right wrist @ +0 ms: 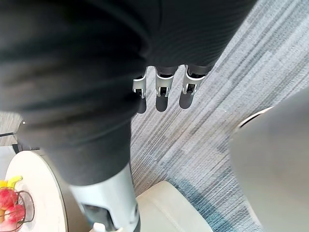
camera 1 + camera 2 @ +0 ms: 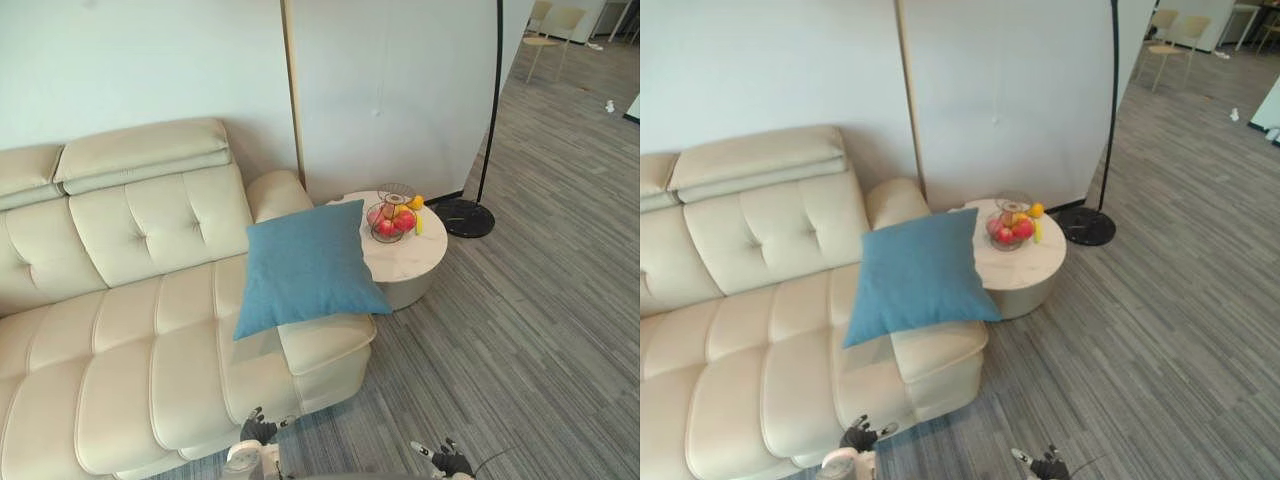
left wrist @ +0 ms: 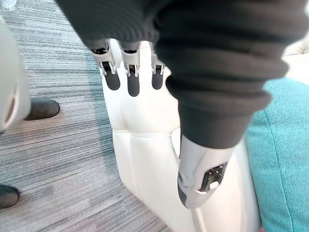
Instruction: Pick up cushions and gather them together orderly.
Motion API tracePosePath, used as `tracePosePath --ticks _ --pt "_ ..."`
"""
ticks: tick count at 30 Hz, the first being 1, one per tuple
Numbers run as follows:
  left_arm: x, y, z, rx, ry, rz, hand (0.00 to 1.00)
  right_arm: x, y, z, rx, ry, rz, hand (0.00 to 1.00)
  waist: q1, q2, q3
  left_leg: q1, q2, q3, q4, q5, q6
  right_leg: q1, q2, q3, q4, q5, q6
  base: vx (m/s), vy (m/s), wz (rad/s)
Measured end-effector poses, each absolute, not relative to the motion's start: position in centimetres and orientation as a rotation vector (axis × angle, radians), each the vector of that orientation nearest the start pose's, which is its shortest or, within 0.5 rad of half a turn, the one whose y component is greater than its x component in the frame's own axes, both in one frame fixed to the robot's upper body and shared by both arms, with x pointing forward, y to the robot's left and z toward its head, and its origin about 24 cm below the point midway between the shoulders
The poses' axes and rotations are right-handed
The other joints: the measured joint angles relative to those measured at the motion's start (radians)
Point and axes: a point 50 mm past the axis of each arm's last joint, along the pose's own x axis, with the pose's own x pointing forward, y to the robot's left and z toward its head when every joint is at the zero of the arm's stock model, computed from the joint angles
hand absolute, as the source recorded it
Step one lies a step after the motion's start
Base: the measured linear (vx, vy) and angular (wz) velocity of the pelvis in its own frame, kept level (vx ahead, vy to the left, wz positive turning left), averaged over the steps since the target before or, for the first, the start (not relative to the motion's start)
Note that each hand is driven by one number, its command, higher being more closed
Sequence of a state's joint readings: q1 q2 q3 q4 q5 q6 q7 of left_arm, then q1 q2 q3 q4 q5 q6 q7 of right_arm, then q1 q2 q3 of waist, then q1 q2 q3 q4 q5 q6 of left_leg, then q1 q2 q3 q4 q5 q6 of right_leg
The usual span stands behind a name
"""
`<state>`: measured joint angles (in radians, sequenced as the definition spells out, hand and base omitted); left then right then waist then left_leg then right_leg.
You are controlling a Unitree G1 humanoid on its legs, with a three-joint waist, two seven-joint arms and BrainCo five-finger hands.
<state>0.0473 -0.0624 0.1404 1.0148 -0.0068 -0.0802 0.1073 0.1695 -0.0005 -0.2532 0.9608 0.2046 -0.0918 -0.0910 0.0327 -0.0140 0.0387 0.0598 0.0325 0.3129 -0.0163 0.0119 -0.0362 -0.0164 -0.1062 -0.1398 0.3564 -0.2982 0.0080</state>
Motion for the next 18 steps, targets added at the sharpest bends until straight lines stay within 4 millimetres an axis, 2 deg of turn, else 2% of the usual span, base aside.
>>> tracePosePath --ticks 3,5,8,9,10,18 --pt "11.99 15.1 -15.53 -0.078 0.988 0.218 0.0 7.67 -19.69 -15.9 0.237 1.013 -0.495 0.0 0.0 -0.002 0.0 0.015 -0.008 -0.027 -0.071 0.049 0.001 0.003 0.003 -0.028 -0.014 0.005 0.005 -0.01 -0.014 0.27" --pt "11.98 15.11 -15.53 -0.077 0.989 0.218 0.0 7.68 -19.66 -15.91 0.235 1.014 -0.493 0.0 0.0 -0.002 -0.002 0.014 -0.011 -0.045 -0.087 0.06 0.002 0.009 0.003 -0.042 -0.018 0.011 0.006 0.03 -0.014 0.27" --pt "11.87 15.15 -15.56 -0.075 0.991 0.22 0.0 7.54 -19.57 -16.02 0.235 1.025 -0.494 0.0 0.002 -0.005 -0.006 0.015 -0.01 -0.05 -0.092 0.061 0.0 0.024 0.009 -0.039 -0.039 0.019 0.007 0.04 -0.009 0.05" --pt "11.85 15.23 -15.57 -0.076 0.992 0.224 0.0 7.54 -19.54 -16.03 0.235 1.026 -0.494 0.0 0.002 0.002 -0.012 0.015 -0.009 -0.05 -0.093 0.061 0.0 0.027 0.011 -0.038 -0.045 0.022 0.007 0.03 -0.01 -0.02" --pt "11.78 15.6 -15.66 -0.081 1.0 0.242 0.0 7.76 -19.57 -16.15 0.245 1.034 -0.495 0.0 0.001 -0.002 0.007 0.012 0.019 -0.054 -0.094 0.071 -0.016 0.039 0.05 -0.018 -0.084 0.038 -0.01 0.0 0.0 0.0" --pt "11.86 15.62 -15.64 -0.08 0.999 0.242 0.0 7.76 -19.59 -16.15 0.246 1.034 -0.498 0.0 0.0 -0.002 0.008 0.009 0.02 -0.052 -0.094 0.07 -0.017 0.035 0.05 -0.016 -0.085 0.036 -0.008 0.0 0.0 0.0"
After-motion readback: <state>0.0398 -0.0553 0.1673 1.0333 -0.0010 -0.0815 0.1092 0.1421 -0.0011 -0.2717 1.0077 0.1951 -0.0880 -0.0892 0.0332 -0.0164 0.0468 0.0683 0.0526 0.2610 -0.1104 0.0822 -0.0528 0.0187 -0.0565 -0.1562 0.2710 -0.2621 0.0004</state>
